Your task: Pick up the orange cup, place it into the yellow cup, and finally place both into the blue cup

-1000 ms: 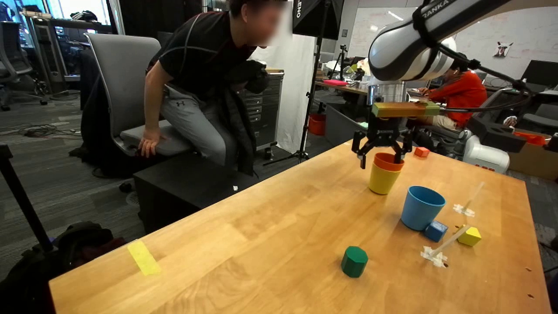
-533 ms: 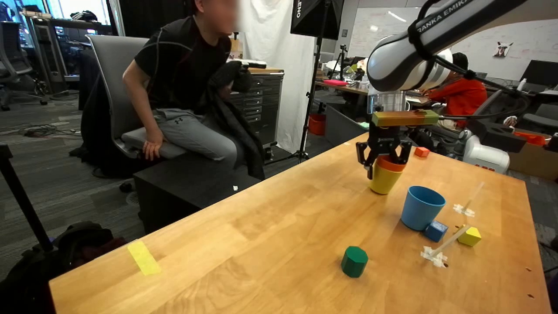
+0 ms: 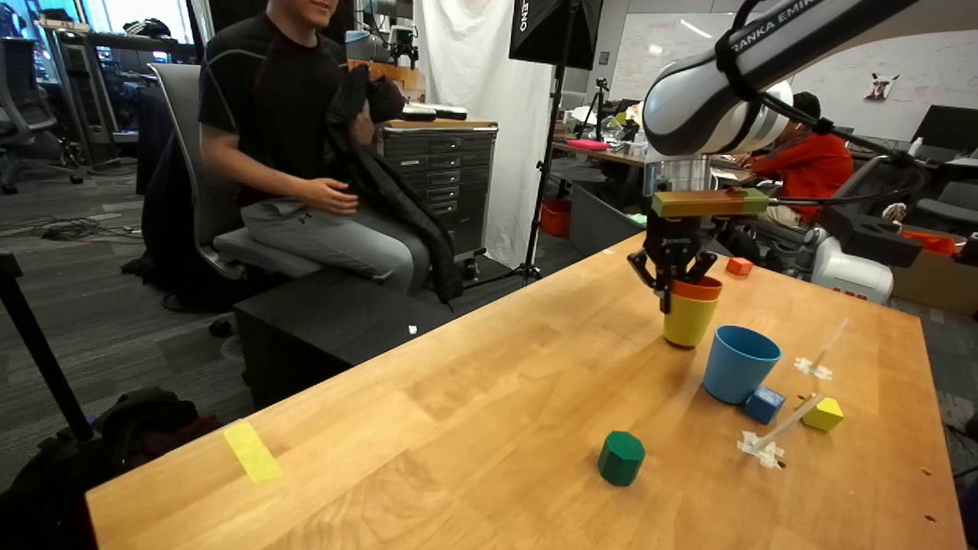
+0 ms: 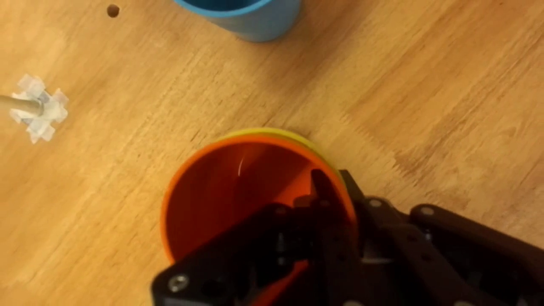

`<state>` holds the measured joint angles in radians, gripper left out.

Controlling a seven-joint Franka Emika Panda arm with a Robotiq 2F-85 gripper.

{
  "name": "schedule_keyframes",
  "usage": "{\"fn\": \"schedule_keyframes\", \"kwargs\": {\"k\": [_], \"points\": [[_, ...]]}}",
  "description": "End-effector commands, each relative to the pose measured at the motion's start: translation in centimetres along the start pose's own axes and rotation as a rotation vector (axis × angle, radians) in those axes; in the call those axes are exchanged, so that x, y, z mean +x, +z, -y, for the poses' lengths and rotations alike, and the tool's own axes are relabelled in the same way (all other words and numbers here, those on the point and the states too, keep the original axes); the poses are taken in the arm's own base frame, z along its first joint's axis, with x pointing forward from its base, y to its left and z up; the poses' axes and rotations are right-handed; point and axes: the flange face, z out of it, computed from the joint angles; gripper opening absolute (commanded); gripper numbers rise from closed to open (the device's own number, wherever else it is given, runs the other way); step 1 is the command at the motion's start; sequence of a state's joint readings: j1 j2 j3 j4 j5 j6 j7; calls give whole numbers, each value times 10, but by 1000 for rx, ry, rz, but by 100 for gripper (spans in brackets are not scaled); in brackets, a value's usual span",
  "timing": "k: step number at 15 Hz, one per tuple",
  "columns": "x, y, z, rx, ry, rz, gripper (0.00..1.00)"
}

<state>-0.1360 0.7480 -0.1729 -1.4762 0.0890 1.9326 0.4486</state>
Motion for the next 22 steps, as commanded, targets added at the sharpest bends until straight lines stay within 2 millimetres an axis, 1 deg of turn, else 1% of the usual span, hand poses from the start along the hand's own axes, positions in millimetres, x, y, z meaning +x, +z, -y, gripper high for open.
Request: {"fn": "schedule_keyframes", "kwargs": {"k": [1,4,6,8,11,14,16,18,19,22], "points": [[-3,-15,-2,-2,-4,16,2],[-7,-19,-1,-3,-11,28,2],[-13,-28,0,1,-21,24,2],[-23,-47,0,13,-34,5,2],[-46,-88,-2,40,-68,-39,2],[-80,-128,-10,68,-112,-79,2],[-106,-147,-18,74,-149,-100,2],[-128,-156,-26,71,-183,-123,2],[-138,-157,-31,59,-198,-123,2],[-162,-151,-40,31,-228,-112,2]]}}
